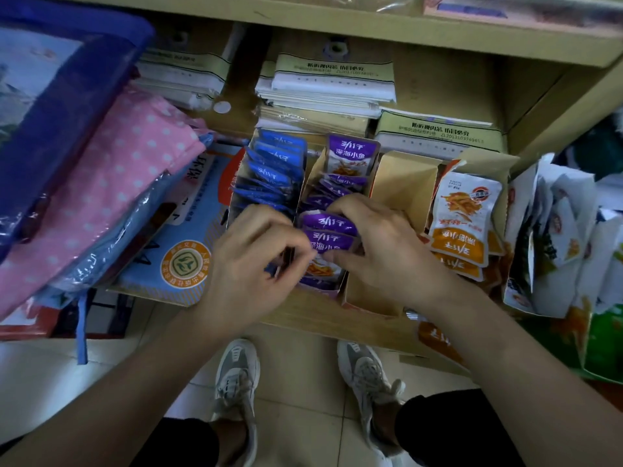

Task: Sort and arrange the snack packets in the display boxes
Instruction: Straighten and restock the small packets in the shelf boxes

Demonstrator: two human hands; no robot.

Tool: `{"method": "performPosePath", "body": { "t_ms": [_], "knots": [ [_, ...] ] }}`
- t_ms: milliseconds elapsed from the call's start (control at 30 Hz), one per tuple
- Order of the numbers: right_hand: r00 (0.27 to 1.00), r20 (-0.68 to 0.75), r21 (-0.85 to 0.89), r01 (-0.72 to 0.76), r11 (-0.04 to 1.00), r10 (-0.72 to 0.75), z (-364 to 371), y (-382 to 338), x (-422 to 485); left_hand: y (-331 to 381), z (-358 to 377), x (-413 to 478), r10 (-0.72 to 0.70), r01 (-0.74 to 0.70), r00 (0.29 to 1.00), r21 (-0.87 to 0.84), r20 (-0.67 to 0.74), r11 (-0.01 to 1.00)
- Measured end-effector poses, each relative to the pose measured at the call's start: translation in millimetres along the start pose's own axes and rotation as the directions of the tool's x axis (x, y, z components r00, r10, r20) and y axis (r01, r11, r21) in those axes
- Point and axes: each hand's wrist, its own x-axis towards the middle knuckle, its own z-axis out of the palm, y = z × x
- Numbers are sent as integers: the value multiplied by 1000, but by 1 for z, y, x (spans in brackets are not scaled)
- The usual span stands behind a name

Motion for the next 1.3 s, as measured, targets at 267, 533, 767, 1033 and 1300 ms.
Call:
{"method": "performPosePath", "body": {
  "t_ms": [267, 533, 767, 1033, 1300],
  "knots": [
    [995, -98, -6, -26, 1000, 25, 3, -11, -13, -9, -14, -30, 74, -233, 850, 248, 521, 940],
    [989, -141, -46, 30, 998, -36, 24, -34, -56, 14, -32, -60, 47, -179, 808, 169, 587, 969],
    [988, -154, -20, 9, 1000, -12, 30, -33, -57, 26, -31, -78, -75, -159, 792, 323, 606, 933],
    [985, -159, -1, -68, 998, 67, 32, -33, -56, 28, -21, -74, -138, -194, 750, 415, 647, 889],
    [986, -142, 14, -84, 996, 85, 34, -35, -58, 20, -23, -73, -141, -238, 704, 419, 696, 876]
  ]
}}
